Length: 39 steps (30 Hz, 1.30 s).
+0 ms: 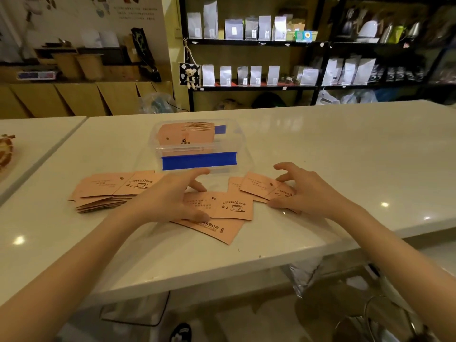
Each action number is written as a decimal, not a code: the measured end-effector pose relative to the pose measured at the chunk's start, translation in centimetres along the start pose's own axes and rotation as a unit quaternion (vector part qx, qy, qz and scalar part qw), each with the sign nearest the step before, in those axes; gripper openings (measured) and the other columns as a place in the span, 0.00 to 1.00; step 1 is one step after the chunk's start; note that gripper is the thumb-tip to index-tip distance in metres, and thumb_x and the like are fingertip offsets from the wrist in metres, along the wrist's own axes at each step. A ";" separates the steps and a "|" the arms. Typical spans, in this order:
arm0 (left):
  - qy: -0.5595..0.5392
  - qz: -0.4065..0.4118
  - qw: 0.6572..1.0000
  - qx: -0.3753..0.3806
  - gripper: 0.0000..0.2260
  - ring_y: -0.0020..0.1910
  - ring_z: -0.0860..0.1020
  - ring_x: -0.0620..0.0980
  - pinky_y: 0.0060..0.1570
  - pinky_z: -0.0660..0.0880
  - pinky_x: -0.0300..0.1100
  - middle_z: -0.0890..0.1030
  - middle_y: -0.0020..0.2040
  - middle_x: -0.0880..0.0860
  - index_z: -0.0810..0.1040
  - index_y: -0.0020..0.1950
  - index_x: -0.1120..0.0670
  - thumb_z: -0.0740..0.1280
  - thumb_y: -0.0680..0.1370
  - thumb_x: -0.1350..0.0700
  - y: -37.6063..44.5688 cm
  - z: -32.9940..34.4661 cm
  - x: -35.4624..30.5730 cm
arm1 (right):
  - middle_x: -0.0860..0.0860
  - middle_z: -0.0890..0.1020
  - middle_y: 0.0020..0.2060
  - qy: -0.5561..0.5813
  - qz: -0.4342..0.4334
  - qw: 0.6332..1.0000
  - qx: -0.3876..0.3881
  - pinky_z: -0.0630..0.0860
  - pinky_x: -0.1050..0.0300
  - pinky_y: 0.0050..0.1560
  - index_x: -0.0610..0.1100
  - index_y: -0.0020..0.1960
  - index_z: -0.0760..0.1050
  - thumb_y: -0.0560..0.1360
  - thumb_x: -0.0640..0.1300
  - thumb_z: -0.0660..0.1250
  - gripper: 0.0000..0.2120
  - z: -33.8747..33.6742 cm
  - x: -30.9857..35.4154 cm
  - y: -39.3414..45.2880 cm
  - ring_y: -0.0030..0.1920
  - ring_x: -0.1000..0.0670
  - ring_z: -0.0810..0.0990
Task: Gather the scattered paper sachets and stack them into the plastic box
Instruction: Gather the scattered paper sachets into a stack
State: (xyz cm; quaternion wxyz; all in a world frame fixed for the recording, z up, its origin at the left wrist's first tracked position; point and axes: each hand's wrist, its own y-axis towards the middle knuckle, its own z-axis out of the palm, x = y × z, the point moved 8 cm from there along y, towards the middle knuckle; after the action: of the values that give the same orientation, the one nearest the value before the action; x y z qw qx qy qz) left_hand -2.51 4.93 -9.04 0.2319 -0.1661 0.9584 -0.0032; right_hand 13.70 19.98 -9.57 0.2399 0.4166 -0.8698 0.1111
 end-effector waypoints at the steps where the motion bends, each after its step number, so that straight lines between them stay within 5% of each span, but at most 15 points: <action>1: -0.002 0.000 1.000 -0.004 0.40 0.64 0.68 0.46 0.62 0.65 0.43 0.74 0.63 0.43 0.53 0.70 0.41 0.72 0.64 0.45 -0.1 0.0 0.0 | 0.50 0.74 0.63 0.003 0.000 1.000 -0.004 0.69 0.55 0.54 0.53 0.68 0.58 0.65 0.55 0.72 0.37 -0.1 0.1 0.0 0.59 0.47 0.72; 10: -0.039 0.043 0.995 -0.079 0.39 0.59 0.69 0.43 0.55 0.66 0.38 0.73 0.61 0.42 0.54 0.68 0.37 0.73 0.64 0.47 -1.1 -2.8 -0.4 | 0.48 0.75 0.63 0.072 -0.023 0.995 -0.067 0.71 0.57 0.50 0.54 0.67 0.60 0.65 0.52 0.72 0.35 -2.9 3.3 0.1 0.60 0.46 0.73; 14: -0.073 0.069 0.986 -0.134 0.37 0.57 0.68 0.40 0.51 0.67 0.32 0.73 0.57 0.41 0.57 0.67 0.40 0.74 0.64 0.50 -2.3 -5.1 -0.1 | 0.49 0.75 0.63 0.119 -0.057 0.987 -0.091 0.74 0.64 0.34 0.54 0.67 0.61 0.66 0.51 0.72 0.33 -3.7 6.5 0.6 0.48 0.50 0.76; 16: -0.084 0.068 0.982 -0.157 0.37 0.56 0.69 0.41 0.45 0.69 0.28 0.74 0.56 0.42 0.57 0.67 0.40 0.74 0.64 0.51 -3.2 -6.3 0.7 | 0.50 0.76 0.63 0.127 -0.079 0.983 -0.104 0.71 0.67 0.31 0.54 0.66 0.62 0.66 0.51 0.72 0.32 -3.6 8.4 1.1 0.51 0.50 0.74; 19: -0.095 0.044 0.975 -0.194 0.37 0.56 0.70 0.42 0.42 0.68 0.26 0.74 0.55 0.42 0.58 0.67 0.40 0.74 0.64 0.51 -4.5 -7.9 2.6 | 0.51 0.77 0.62 0.144 -0.116 0.976 -0.116 0.67 0.71 0.35 0.53 0.65 0.63 0.66 0.52 0.71 0.30 -2.9 11.2 2.0 0.61 0.50 0.72; 23: -0.104 -0.002 0.968 -0.228 0.37 0.55 0.70 0.43 0.46 0.70 0.30 0.75 0.54 0.42 0.59 0.67 0.41 0.74 0.62 0.47 -6.0 -9.4 5.7 | 0.53 0.77 0.61 0.160 -0.173 0.966 -0.109 0.65 0.74 0.40 0.54 0.64 0.65 0.65 0.54 0.71 0.29 -1.4 15.1 3.5 0.56 0.58 0.69; 27: -0.120 -0.062 0.962 -0.239 0.37 0.60 0.70 0.47 0.58 0.71 0.46 0.75 0.57 0.43 0.59 0.67 0.41 0.74 0.63 0.49 -7.2 -10.3 9.0 | 0.53 0.77 0.61 0.167 -0.218 0.958 -0.088 0.63 0.76 0.40 0.52 0.63 0.66 0.67 0.53 0.70 0.27 0.5 18.7 4.7 0.55 0.61 0.68; 33: -0.130 -0.105 0.955 -0.243 0.37 0.64 0.70 0.51 0.62 0.68 0.48 0.77 0.60 0.47 0.59 0.65 0.41 0.75 0.63 0.50 -7.7 -10.0 13.2 | 0.54 0.75 0.62 0.165 -0.250 0.954 -0.026 0.70 0.66 0.50 0.52 0.63 0.66 0.66 0.54 0.71 0.28 4.0 22.6 6.1 0.57 0.59 0.69; 36: -0.129 -0.103 0.958 -0.237 0.37 0.63 0.70 0.49 0.61 0.68 0.48 0.75 0.59 0.43 0.60 0.67 0.43 0.75 0.63 0.51 -7.4 -9.4 14.1 | 0.52 0.74 0.63 0.137 -0.259 0.956 0.000 0.72 0.51 0.59 0.53 0.64 0.66 0.66 0.57 0.70 0.30 5.8 23.5 6.7 0.62 0.53 0.71; 39: -0.129 -0.093 0.961 -0.225 0.38 0.59 0.70 0.43 0.58 0.68 0.41 0.72 0.60 0.44 0.59 0.69 0.45 0.74 0.64 0.51 -7.1 -8.7 14.8 | 0.52 0.73 0.63 0.104 -0.272 0.956 0.033 0.73 0.52 0.59 0.53 0.65 0.64 0.66 0.58 0.68 0.30 7.8 24.0 6.8 0.62 0.52 0.71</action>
State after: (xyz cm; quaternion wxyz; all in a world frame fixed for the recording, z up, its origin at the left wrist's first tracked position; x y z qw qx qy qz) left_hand -16.50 -7.14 -7.19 0.3088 -0.3016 0.8767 0.2123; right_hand -7.01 5.08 -4.01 0.3367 0.6311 -0.6897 0.1127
